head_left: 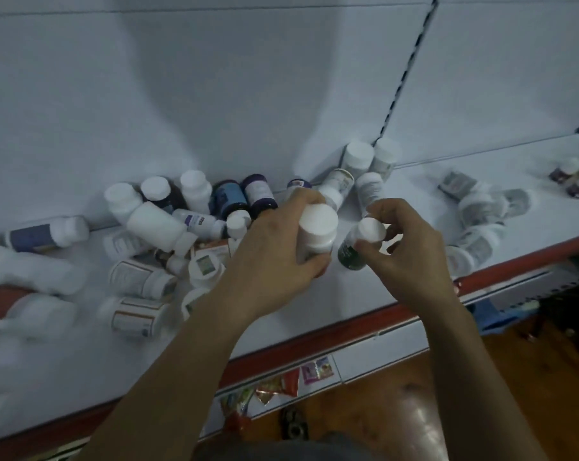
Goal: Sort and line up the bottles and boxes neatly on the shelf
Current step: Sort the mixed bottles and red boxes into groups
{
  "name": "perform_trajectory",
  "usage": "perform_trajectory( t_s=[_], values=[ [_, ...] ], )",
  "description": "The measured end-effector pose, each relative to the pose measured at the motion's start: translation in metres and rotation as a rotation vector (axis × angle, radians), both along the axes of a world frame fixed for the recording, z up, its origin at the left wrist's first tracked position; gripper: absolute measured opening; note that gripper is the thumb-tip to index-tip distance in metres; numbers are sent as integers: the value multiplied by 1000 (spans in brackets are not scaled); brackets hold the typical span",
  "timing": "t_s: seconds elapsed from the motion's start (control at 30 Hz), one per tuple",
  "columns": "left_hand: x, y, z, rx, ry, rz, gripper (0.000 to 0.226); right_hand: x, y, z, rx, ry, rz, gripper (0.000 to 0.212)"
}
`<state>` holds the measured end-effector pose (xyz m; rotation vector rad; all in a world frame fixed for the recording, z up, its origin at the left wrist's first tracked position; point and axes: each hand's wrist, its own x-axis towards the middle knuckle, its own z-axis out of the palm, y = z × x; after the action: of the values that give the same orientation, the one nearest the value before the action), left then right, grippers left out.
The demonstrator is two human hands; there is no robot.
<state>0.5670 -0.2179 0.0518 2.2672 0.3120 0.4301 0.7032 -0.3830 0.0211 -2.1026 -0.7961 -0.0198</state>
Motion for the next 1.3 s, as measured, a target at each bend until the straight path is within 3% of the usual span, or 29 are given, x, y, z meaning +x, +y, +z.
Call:
perform_trajectory(
  t_s=[0.3,0.53,0.67,0.8,0.93,1.1,1.23,1.3],
  values=[
    [38,3,18,56,-24,59,63,14,-1,-18,-29,-3,69,42],
    [24,33,28,2,-42,243,69,10,10,22,5,-78,123,28],
    [-34,67,35,-21,-121,438,59,-5,55,47,-14,-138,284,23],
    [-130,105,26,-55,-183,770,54,-43,112,58,15,-173,470,23],
    [-220,131,5,-76,-74,1024,54,-99,170,57,-22,-154,698,24],
    [-281,160,-20,-129,99,1041,46,-174,223,48,-187,-120,865,28],
    [-305,186,-34,-9,228,1014,44,-222,257,29,-306,-109,837,27],
    [-312,199,-35,17,244,995,55,-240,274,17,-390,-102,788,33]
  ],
)
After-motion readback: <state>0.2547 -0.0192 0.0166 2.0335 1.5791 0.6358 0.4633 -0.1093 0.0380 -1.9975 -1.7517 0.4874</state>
